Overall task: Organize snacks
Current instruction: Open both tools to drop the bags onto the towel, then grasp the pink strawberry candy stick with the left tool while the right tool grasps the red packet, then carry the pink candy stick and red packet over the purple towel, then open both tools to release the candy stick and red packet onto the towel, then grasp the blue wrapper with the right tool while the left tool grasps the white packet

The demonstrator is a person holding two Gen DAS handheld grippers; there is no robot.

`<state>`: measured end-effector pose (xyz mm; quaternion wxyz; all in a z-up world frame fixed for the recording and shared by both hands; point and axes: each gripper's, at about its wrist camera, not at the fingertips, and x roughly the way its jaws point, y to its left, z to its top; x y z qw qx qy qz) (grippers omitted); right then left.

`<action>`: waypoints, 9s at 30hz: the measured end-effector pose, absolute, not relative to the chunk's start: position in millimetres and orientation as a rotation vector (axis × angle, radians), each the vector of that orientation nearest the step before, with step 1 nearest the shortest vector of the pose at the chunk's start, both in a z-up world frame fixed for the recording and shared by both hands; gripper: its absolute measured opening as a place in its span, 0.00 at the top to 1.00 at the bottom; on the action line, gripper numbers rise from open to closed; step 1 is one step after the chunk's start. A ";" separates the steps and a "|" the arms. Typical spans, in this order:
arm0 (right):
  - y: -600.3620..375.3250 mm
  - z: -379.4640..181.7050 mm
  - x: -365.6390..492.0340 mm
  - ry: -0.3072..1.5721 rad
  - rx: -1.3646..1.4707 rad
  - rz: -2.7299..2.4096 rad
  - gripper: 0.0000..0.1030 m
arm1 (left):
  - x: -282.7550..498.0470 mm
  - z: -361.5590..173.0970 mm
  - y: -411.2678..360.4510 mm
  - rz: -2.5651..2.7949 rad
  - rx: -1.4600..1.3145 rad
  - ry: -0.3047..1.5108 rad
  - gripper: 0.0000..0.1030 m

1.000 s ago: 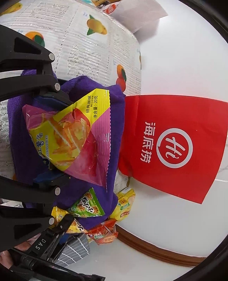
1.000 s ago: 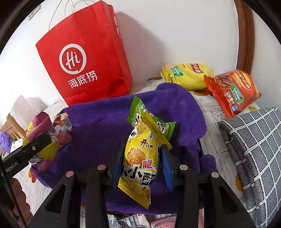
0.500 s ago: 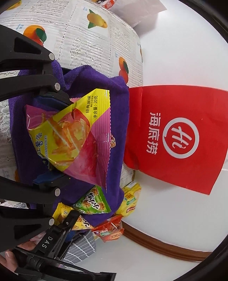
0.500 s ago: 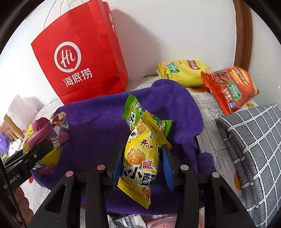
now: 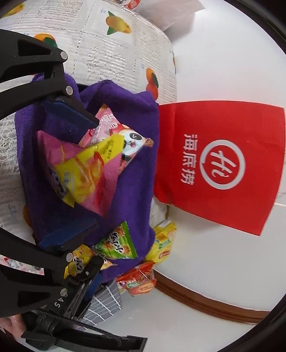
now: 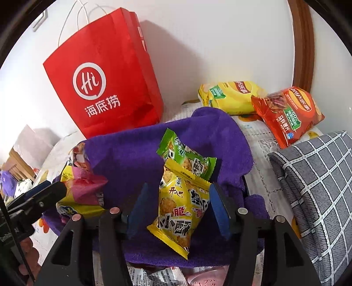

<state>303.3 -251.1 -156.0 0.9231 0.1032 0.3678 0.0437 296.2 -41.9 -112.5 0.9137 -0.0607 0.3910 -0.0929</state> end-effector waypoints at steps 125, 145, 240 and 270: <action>-329.2 -201.2 168.1 0.857 0.200 -0.108 0.59 | 162.7 -144.2 -100.1 -0.436 0.159 1.042 0.81; -315.1 -103.2 176.4 0.670 0.191 -0.029 0.61 | 200.9 -79.8 -54.9 -0.302 0.056 0.895 0.80; -298.1 -149.0 294.5 0.706 0.332 0.077 0.46 | 315.6 -118.8 -1.5 -0.101 -0.308 0.825 0.56; -280.4 -152.6 168.0 0.807 0.126 0.069 0.37 | 262.6 -105.6 -14.4 -0.265 -0.254 0.811 0.44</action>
